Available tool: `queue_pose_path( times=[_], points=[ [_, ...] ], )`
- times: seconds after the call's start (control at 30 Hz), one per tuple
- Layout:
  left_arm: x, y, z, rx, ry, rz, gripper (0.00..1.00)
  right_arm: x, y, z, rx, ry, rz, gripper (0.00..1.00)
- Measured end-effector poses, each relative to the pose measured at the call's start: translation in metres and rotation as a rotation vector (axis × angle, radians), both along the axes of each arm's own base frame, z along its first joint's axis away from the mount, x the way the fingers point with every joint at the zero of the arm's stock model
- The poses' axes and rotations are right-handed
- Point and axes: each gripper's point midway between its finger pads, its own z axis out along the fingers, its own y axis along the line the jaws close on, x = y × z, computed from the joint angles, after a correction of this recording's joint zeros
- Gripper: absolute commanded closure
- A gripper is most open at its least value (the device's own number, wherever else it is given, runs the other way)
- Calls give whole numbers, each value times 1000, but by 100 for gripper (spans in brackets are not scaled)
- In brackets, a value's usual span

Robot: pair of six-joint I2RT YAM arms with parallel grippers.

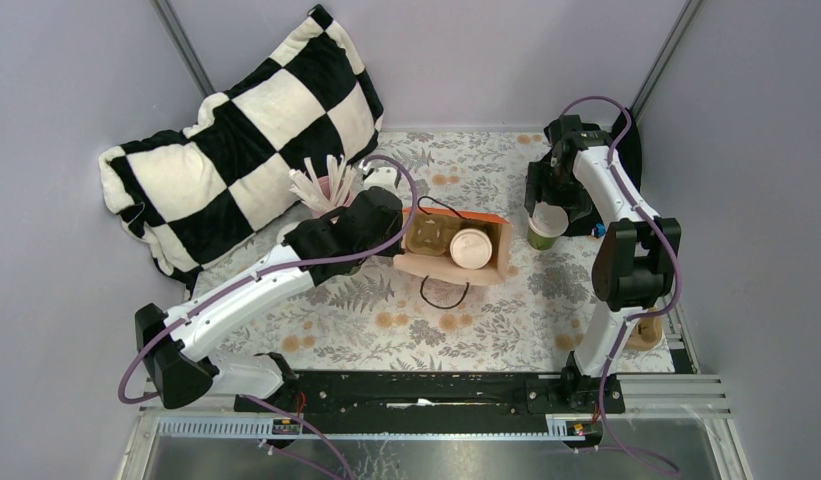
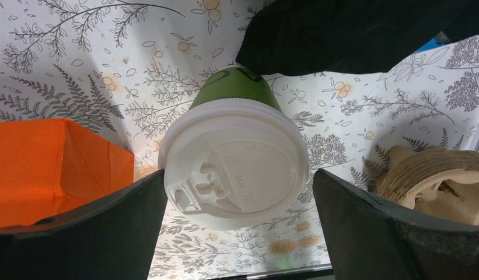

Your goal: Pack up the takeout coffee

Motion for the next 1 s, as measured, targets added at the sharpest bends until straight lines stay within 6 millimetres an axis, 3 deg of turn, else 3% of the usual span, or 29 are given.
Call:
queue_pose_path(
  times=[0.23, 0.5, 0.63, 0.83, 0.9, 1.0],
  points=[
    [2, 0, 15, -13, 27, 45, 100, -11, 1, 10, 0, 10, -25, 0],
    [4, 12, 18, -78, 133, 156, 100, -29, 9, 61, -6, -90, -8, 0],
    [0, 16, 13, -130, 212, 220, 100, -42, 35, 86, 32, -135, 66, 0],
    [-3, 12, 13, -245, 313, 297, 100, -81, 111, 130, 302, -202, 158, 0],
    [-3, 11, 14, -283, 341, 326, 100, -96, 124, 149, 386, -231, 152, 2],
    [-5, 7, 15, -341, 384, 367, 100, -116, 130, 178, 477, -292, 101, 5]
  ],
)
